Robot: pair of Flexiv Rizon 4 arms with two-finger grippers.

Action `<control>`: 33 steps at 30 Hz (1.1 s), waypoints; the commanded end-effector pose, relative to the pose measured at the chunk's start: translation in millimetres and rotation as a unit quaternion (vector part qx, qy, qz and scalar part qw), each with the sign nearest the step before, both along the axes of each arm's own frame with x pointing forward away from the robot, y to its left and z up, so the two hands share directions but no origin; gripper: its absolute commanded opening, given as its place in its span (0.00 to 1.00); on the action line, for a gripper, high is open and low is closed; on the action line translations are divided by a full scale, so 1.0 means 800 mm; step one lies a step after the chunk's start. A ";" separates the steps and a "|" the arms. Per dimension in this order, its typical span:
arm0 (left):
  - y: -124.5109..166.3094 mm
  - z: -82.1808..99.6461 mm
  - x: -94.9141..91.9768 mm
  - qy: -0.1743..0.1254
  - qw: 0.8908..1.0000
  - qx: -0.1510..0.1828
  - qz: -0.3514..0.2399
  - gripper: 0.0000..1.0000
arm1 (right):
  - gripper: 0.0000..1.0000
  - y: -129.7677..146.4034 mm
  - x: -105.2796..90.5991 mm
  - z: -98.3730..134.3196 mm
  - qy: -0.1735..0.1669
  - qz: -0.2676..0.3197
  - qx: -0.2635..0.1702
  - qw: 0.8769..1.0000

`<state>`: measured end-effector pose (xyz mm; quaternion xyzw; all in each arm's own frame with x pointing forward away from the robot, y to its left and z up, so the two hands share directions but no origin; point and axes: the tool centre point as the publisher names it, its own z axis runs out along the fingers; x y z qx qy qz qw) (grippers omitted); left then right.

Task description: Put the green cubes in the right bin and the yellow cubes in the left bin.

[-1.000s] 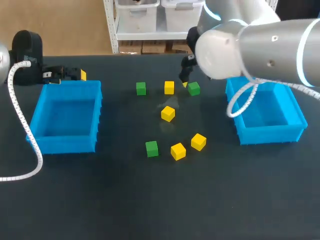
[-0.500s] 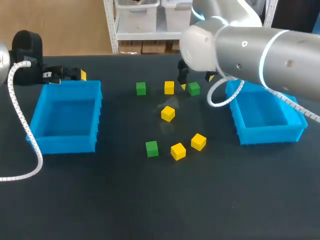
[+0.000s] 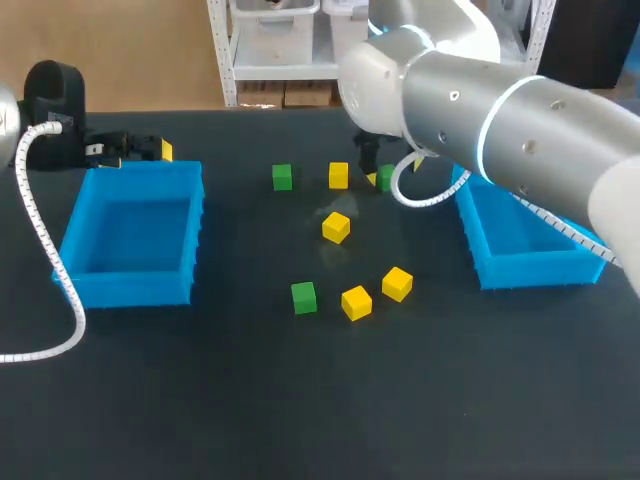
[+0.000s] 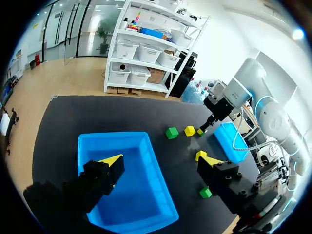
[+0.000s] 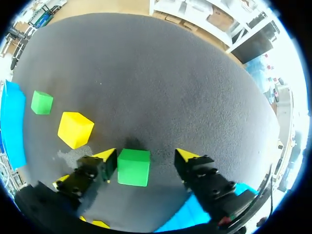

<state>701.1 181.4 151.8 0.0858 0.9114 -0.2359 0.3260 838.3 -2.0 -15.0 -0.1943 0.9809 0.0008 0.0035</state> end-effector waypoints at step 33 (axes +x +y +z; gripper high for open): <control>0.002 -0.002 0.000 -0.002 1.000 -0.004 -0.002 1.00 | 0.00 -0.078 -0.033 0.136 -0.113 -0.020 0.014 0.993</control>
